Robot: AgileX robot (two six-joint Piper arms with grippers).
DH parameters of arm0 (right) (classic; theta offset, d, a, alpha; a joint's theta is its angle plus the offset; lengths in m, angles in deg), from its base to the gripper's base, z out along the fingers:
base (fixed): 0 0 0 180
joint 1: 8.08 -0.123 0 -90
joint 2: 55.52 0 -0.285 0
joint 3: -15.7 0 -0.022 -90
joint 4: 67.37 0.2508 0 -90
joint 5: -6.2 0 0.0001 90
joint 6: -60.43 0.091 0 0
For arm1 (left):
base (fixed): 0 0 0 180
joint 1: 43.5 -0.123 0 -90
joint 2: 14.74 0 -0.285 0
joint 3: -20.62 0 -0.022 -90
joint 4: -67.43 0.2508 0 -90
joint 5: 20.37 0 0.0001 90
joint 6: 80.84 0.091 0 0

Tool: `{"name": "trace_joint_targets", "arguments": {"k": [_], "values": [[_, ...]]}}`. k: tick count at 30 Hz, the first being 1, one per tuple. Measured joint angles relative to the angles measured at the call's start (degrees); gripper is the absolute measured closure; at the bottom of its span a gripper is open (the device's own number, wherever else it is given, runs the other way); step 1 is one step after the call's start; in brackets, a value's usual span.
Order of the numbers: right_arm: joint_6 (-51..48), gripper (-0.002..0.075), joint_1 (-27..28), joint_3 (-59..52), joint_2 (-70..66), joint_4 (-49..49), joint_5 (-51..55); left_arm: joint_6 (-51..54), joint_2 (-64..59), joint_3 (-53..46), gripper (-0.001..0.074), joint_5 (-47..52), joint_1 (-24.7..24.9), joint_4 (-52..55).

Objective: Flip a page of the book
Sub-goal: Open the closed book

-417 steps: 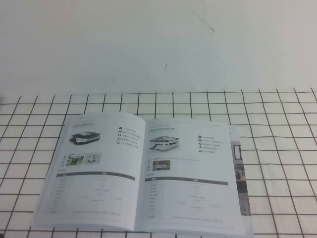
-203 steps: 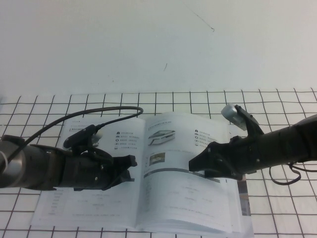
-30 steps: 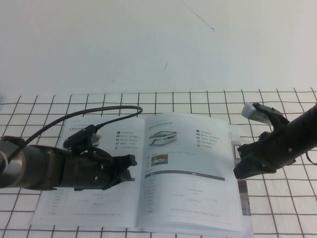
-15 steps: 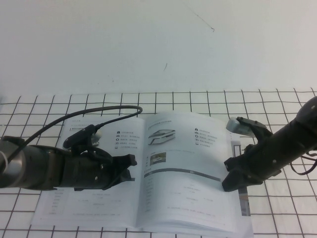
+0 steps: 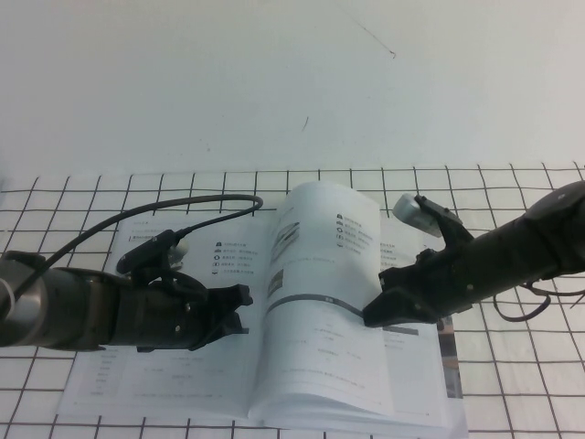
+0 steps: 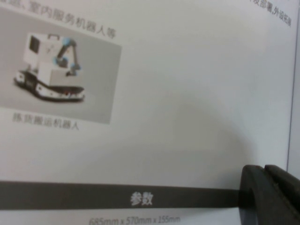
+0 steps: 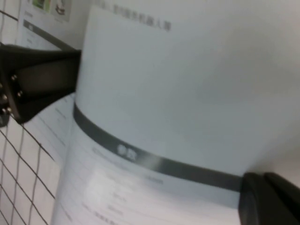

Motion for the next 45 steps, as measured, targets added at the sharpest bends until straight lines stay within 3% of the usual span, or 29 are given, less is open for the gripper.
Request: {"name": "trace_joint_targets", "arguments": {"k": [6, 10, 19, 26, 32, 45], "values": [[-5.9, 0.0725, -0.3, 0.0, 0.0, 9.2, 0.0, 0.0, 0.0, 0.0, 0.0738, 0.0, 0.0, -0.1], [-6.3, 0.0725, -0.2, 0.0, 0.0, 9.6, 0.4, 0.0, 0.0, 0.0, 0.0738, 0.0, 0.0, -0.1], [12.8, 0.0725, 2.1, 0.0, 3.8, -20.6, 0.9, 0.0, 0.0, 0.0, 0.0738, 0.0, 0.0, -0.1], [17.3, 0.0725, 2.1, 0.0, 1.9, -26.9, 1.4, 0.1, 0.0, 0.0, 0.0738, 0.0, 0.0, -0.1], [16.3, 0.0725, 2.0, 0.5, 1.1, -24.5, 1.6, 0.1, 0.0, 0.0, 0.0738, 0.0, 0.0, -0.1], [2.1, 0.0725, -3.6, 0.4, -0.5, -3.7, -2.3, 0.1, 0.0, 0.0, 0.0738, -0.1, 0.0, -0.1]]}}
